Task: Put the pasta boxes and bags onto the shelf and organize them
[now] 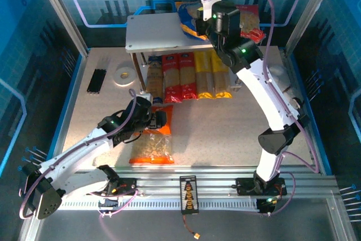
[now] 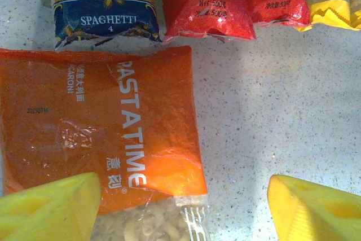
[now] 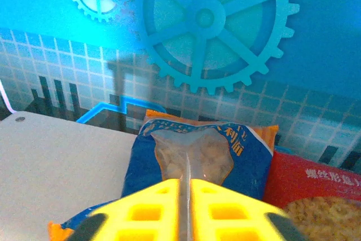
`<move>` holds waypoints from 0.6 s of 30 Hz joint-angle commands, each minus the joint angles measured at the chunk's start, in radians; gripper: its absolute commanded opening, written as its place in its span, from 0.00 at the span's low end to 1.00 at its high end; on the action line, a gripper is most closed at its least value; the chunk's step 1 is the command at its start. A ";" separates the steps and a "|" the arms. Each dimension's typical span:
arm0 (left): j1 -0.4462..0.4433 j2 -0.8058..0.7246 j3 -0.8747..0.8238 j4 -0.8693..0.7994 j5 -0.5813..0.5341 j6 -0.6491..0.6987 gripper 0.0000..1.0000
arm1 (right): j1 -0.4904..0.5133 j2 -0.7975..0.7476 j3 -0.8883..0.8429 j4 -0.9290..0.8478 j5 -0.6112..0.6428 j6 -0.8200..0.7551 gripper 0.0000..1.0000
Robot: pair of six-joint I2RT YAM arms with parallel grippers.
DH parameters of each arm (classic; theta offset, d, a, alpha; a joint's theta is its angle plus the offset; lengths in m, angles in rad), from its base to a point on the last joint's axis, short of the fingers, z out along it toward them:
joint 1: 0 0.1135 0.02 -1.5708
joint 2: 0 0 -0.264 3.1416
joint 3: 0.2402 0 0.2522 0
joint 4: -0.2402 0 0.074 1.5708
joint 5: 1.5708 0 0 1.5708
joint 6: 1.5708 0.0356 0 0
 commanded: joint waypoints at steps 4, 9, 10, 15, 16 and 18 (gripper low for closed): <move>0.008 -0.041 -0.044 -0.007 -0.027 -0.025 0.78 | -0.002 0.030 -0.034 -0.019 0.016 -0.003 0.09; 0.008 -0.069 -0.083 -0.028 -0.058 -0.046 0.78 | -0.004 0.023 -0.087 -0.039 -0.005 0.010 0.04; 0.009 -0.075 -0.092 -0.030 -0.060 -0.050 0.78 | -0.004 0.018 -0.102 -0.046 -0.013 0.016 0.03; 0.008 -0.092 -0.126 -0.033 -0.069 -0.069 0.78 | -0.005 -0.015 -0.214 -0.046 -0.045 0.046 0.01; 0.008 -0.095 -0.131 -0.031 -0.070 -0.074 0.79 | -0.005 -0.023 -0.239 -0.043 -0.053 0.052 0.01; 0.008 -0.098 -0.139 -0.031 -0.070 -0.081 0.79 | -0.005 -0.035 -0.279 -0.039 -0.069 0.061 0.01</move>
